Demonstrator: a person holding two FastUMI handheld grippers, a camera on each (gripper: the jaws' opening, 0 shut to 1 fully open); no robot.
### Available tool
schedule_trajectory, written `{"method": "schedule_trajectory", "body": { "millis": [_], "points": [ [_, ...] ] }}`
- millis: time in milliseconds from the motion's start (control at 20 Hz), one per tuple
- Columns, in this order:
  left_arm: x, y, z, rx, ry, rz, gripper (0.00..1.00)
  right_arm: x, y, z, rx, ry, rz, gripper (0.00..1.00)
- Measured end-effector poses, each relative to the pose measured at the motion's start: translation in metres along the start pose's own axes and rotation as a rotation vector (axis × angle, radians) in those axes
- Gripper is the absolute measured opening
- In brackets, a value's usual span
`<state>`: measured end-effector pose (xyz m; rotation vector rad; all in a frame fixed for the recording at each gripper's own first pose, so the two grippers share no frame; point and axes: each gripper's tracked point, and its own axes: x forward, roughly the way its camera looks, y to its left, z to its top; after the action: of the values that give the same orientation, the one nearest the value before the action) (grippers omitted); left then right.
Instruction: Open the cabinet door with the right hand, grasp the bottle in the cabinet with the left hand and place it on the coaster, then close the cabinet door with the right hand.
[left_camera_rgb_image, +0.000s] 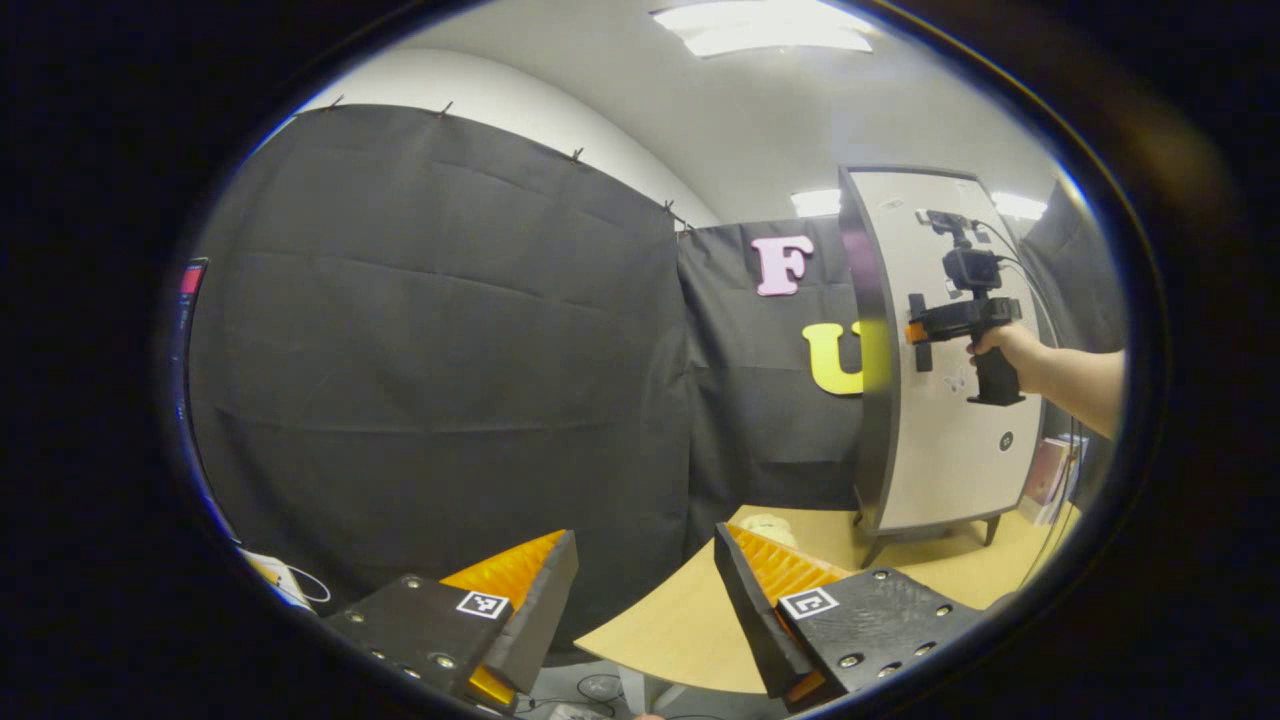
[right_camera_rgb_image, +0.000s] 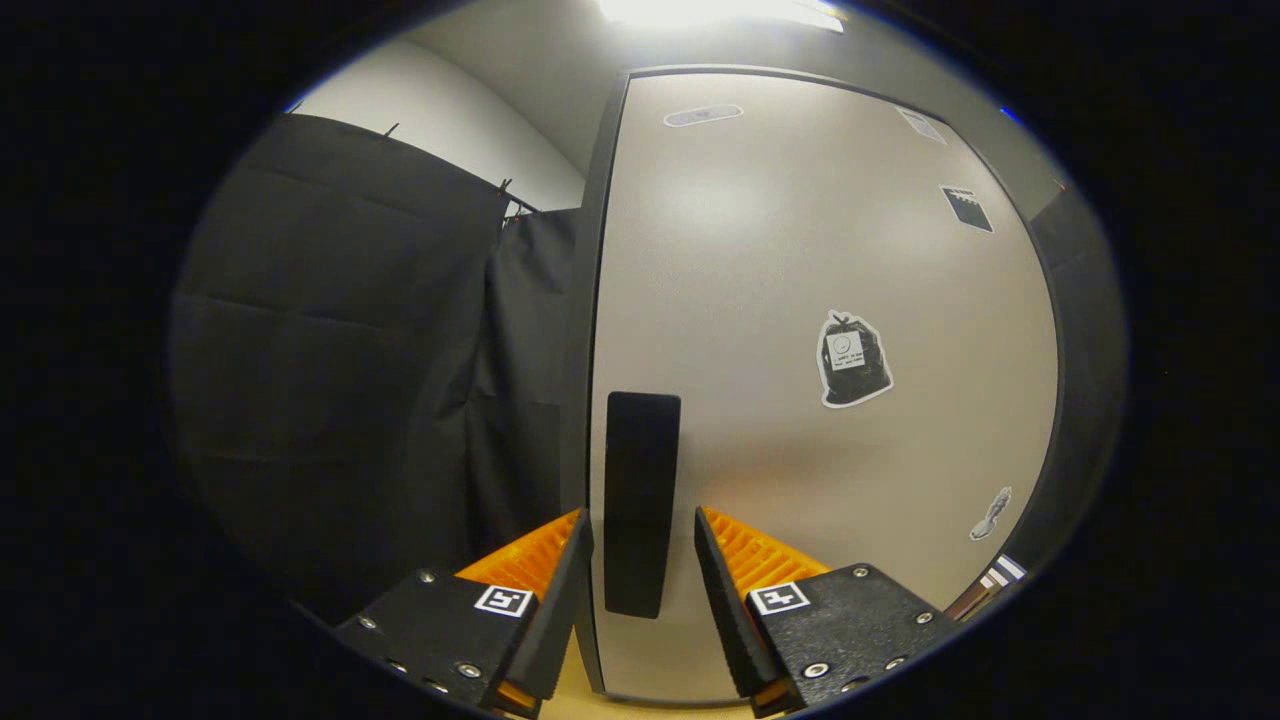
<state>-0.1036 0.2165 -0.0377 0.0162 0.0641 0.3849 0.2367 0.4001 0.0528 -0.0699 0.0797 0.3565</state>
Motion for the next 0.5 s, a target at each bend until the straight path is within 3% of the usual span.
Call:
{"method": "schedule_trajectory", "body": {
  "millis": [50,150,200,300,400,500],
  "points": [
    [0.0008,0.0016,-0.0011,-0.008,0.003,0.005,0.86,0.002,0.0039,-0.0015,0.02,0.007,0.015,0.59],
    [0.0017,0.0023,-0.0011,-0.016,0.007,0.011,0.82,0.0011,0.0049,-0.0024,0.061,0.022,0.009,0.36],
    [0.0022,0.0023,-0.0014,-0.016,0.007,0.011,0.86,0.0008,0.005,-0.0022,0.067,0.028,0.012,0.31],
    [0.0002,0.0016,0.0,-0.017,0.0,0.006,0.82,0.0005,0.0054,-0.0037,0.062,0.052,0.022,0.2],
    [-0.0018,0.0015,0.0024,-0.028,-0.009,-0.006,0.86,-0.0031,0.0052,-0.0035,0.054,0.062,0.045,0.19],
    [-0.0028,0.0011,0.0029,-0.034,-0.007,-0.022,0.82,-0.007,0.0046,-0.0043,0.068,0.068,0.068,0.19]
  ]
}}
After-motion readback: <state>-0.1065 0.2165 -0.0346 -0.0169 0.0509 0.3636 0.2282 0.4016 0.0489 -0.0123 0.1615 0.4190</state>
